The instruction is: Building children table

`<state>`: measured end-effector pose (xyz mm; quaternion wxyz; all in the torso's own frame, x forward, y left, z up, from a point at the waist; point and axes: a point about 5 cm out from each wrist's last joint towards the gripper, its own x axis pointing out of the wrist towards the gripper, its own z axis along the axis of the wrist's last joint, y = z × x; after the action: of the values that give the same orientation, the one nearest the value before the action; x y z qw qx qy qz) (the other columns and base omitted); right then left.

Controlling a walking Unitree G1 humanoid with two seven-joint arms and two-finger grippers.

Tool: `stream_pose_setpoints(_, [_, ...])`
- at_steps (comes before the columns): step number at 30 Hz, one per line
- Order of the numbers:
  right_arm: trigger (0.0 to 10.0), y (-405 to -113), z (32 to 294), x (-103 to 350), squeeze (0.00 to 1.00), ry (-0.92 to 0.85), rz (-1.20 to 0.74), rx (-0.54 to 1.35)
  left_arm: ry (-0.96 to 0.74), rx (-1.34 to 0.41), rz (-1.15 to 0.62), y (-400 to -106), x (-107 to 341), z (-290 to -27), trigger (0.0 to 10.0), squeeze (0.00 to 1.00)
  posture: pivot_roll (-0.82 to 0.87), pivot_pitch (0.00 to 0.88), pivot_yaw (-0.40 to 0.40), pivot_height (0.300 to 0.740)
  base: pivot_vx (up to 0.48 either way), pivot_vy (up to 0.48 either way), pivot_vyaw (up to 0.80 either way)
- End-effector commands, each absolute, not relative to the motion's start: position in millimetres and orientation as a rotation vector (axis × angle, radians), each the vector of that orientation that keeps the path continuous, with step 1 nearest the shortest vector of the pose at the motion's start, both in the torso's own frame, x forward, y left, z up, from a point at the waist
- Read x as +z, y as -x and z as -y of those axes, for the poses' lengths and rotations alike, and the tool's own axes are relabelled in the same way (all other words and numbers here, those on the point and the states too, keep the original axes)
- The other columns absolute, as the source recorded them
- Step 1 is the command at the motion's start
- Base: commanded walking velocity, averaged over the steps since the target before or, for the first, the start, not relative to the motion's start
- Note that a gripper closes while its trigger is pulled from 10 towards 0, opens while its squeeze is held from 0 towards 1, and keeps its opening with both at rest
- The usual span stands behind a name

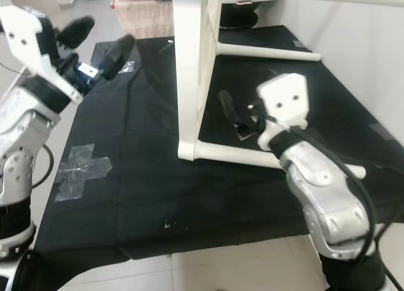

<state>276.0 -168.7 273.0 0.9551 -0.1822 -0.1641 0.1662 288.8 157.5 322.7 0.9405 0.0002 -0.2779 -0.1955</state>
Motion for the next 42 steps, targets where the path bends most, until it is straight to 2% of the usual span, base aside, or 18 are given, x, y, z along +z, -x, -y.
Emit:
stream_pose_setpoints(1, [10.0,-275.1,157.4,266.0,0.0,0.376,0.325,0.399,0.0,-0.332,0.528,-284.7,310.5,-166.0,10.0,0.0,-0.02,0.092,-0.004,0.74,0.0,0.0,0.0])
stream_pose_setpoints(7, [10.0,-276.3,148.5,253.7,0.0,0.396,0.3,0.44,0.021,-0.234,0.424,-271.8,277.2,-174.4,10.0,0.0,-0.01,0.09,-0.008,0.74,0.0,0.0,0.0])
stream_pose_setpoints(12, [10.0,-289.1,164.0,239.8,0.0,0.408,0.22,0.286,0.024,-0.199,0.32,-268.4,246.8,-174.7,10.0,0.0,-0.02,0.091,-0.01,0.74,0.0,0.0,0.0])
stream_pose_setpoints(18, [10.0,-289.6,167.1,225.1,0.0,0.403,0.15,0.256,0.014,-0.2,0.242,-263.1,225.4,-172.3,10.0,0.0,-0.03,0.093,-0.008,0.74,0.0,0.0,0.0])
stream_pose_setpoints(20, [10.0,-280.4,155.6,211.9,0.0,0.363,0.102,0.35,0.025,-0.206,0.15,-251.8,199.3,-168.0,10.0,0.0,-0.03,0.096,-0.006,0.74,0.0,0.0,0.0])
stream_pose_setpoints(25, [10.0,-276.1,140.9,205.1,0.0,0.311,0.081,0.41,0.028,-0.203,0.056,-239.0,170.6,-161.3,10.0,0.0,-0.03,0.096,-0.011,0.74,0.0,0.0,0.0])
stream_pose_setpoints(32, [10.0,-281.4,134.1,205.3,0.0,0.249,0.078,0.362,0.027,-0.184,0.033,-234.8,161.6,-160.8,10.0,0.0,-0.03,0.094,-0.018,0.74,0.0,0.0,0.0])
stream_pose_setpoints(35, [10.0,-287.5,134.6,206.8,0.0,0.248,0.08,0.292,0.026,-0.184,0.032,-234.1,160.2,-160.3,10.0,0.0,-0.03,0.092,-0.017,0.74,0.0,0.0,0.0])
stream_pose_setpoints(42, [10.0,-293.2,136.6,201.6,0.0,0.255,0.024,0.255,0.009,-0.183,0.045,-234.2,160.4,-158.3,10.0,0.0,-0.02,0.096,-0.017,0.74,0.0,0.0,0.0])
